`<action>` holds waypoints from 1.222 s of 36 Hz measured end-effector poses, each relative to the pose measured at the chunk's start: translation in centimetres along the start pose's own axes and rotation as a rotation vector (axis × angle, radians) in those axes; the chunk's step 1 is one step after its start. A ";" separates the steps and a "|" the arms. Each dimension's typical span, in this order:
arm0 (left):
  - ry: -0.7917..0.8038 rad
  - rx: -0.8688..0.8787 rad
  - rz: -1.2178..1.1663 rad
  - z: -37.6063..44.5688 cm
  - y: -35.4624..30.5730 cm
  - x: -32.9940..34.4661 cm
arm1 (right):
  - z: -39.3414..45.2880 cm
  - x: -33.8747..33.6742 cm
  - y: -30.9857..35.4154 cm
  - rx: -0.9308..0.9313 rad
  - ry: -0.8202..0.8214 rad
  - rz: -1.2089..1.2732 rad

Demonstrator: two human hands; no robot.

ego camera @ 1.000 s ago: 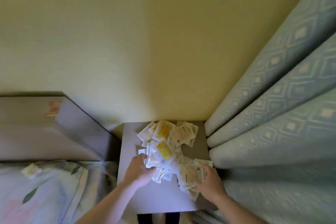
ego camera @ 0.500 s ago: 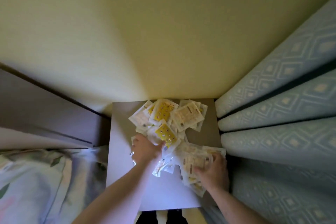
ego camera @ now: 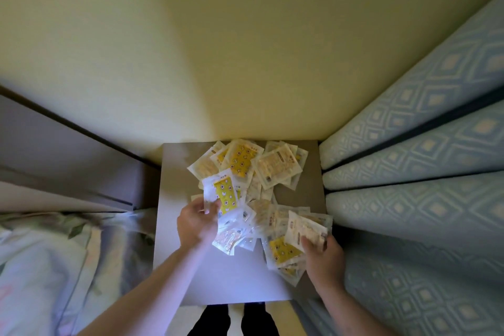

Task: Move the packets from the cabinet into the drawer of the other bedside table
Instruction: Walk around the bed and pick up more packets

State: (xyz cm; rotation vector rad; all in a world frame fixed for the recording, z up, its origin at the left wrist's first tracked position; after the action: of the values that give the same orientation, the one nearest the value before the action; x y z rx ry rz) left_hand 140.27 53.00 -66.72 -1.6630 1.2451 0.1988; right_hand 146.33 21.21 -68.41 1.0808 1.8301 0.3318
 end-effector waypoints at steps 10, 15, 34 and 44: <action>0.151 0.025 -0.059 -4.0 3.6 -4.9 | -2.3 -1.8 -0.6 0.024 0.195 -0.047; 0.233 0.060 -0.121 -5.7 5.9 -5.2 | -2.5 -1.3 -1.4 -0.098 0.237 -0.212; 0.193 0.331 0.250 1.0 1.9 3.5 | -0.7 0.8 0.3 -0.009 0.103 -0.236; 0.032 0.452 0.291 0.0 1.3 3.4 | -1.0 0.7 0.0 0.034 0.269 -0.168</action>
State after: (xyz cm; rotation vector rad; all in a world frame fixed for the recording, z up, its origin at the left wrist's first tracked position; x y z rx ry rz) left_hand 140.78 50.87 -69.64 -1.1014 1.4316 0.0585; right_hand 145.38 21.94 -68.33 0.9316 2.1576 0.3608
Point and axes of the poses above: each hand's wrist, its own z-axis towards the middle knuckle, its own x-axis out of the palm, y = z × x, the point moved 6 cm from there along z, towards the middle knuckle, and after that the axes turned 4 degrees about -y, right-handed, at the moved point
